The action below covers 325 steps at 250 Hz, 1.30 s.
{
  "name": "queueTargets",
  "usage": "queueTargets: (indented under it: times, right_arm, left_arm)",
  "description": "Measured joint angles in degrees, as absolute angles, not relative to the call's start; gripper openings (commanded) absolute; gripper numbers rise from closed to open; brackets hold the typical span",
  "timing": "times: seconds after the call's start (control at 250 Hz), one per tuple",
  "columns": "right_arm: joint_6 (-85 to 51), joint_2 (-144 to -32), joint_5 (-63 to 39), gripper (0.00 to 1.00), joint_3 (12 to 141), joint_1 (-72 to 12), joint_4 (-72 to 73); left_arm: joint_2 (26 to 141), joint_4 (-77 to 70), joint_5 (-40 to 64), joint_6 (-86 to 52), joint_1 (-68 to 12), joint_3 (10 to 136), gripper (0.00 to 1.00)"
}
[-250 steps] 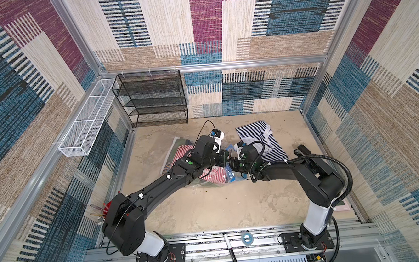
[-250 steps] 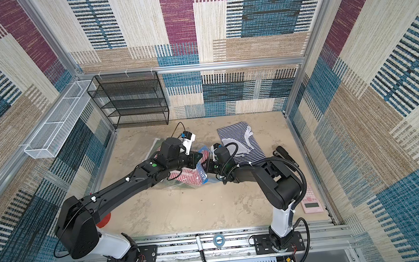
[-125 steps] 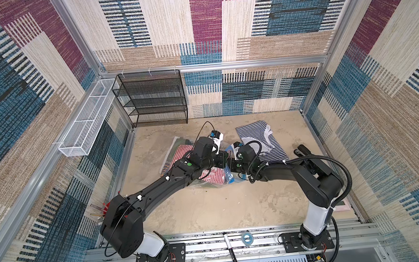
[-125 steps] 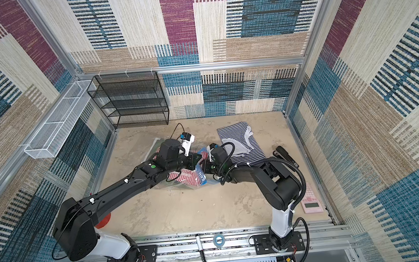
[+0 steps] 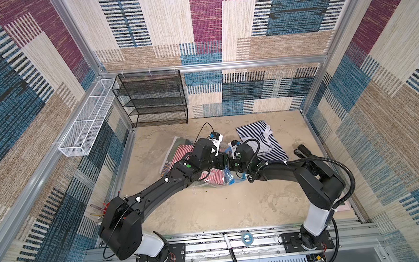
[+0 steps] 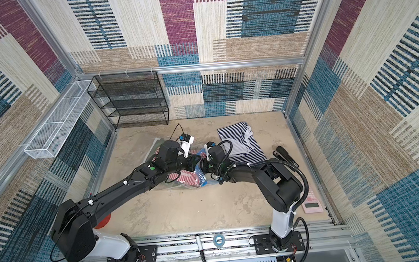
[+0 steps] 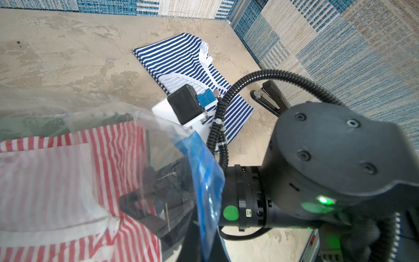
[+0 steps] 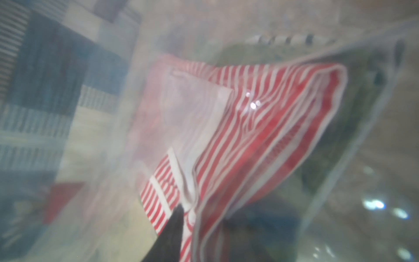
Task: Take the tank top out of the vacuum bag
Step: Take out the tank top from the vacuum bag.
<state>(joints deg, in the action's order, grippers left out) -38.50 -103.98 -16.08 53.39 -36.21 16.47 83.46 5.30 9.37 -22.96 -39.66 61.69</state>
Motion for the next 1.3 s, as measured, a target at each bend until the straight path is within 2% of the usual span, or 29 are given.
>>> queueTargets:
  times: [0.912, 0.972, 1.076, 1.204, 1.3]
  right_arm:
    - [-39.6, -111.4, -19.4, 0.42, 59.3, -37.1, 17.2]
    - [-39.6, -111.8, -19.6, 0.36, 60.1, -37.2, 17.1]
    - [-39.6, -112.5, -19.8, 0.15, 60.9, -37.3, 16.9]
    - [-39.6, -111.6, -19.9, 0.00, 60.5, -37.3, 16.9]
    - [-39.2, -108.4, -19.5, 0.00, 58.9, -37.4, 17.1]
  left_arm:
    - [82.9, 5.3, 9.2, -22.9, -39.5, 61.3, 0.00]
    - [83.0, 5.3, 9.2, -22.9, -39.5, 61.3, 0.00]
    - [83.0, 5.2, 9.2, -22.9, -39.5, 61.3, 0.00]
    - [83.0, 4.9, 9.2, -23.0, -39.1, 60.8, 0.00]
    - [82.3, 4.3, 9.2, -23.6, -38.5, 60.1, 0.00]
